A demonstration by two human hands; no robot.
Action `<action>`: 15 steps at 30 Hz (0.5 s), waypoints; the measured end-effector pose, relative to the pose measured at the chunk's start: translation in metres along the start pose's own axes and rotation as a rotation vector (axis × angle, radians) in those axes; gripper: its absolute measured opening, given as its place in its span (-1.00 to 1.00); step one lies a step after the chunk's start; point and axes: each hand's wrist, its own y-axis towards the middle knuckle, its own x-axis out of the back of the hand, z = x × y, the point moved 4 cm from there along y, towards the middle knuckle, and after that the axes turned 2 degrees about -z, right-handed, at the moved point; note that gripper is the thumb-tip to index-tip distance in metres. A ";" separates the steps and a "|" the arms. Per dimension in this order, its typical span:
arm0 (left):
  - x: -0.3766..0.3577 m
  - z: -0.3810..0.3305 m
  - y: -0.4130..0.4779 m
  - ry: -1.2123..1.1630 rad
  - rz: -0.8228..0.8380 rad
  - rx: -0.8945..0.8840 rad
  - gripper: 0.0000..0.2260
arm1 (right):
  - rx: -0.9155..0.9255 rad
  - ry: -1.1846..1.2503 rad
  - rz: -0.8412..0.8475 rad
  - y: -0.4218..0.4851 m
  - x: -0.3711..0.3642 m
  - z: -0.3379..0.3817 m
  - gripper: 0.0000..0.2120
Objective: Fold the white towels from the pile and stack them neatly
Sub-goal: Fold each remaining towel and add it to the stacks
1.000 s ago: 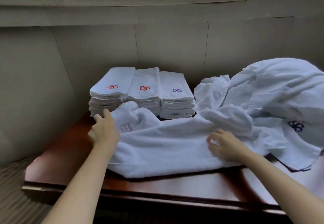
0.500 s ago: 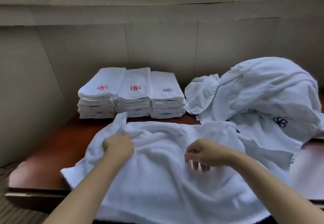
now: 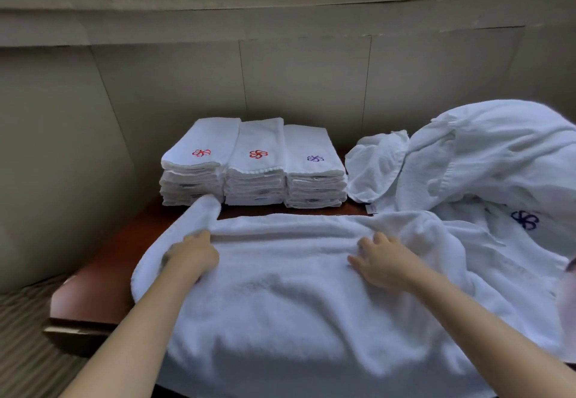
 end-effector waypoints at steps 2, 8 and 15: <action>0.007 0.004 -0.005 0.092 -0.035 0.108 -0.59 | 0.071 0.026 0.046 -0.007 0.005 0.016 -0.51; 0.007 -0.028 -0.011 -0.095 -0.272 -0.147 -0.72 | 0.282 0.139 0.045 -0.024 0.007 0.049 -0.58; -0.040 -0.090 -0.016 -0.067 0.024 -0.184 -0.36 | 0.139 0.286 -0.244 -0.021 0.037 -0.004 -0.76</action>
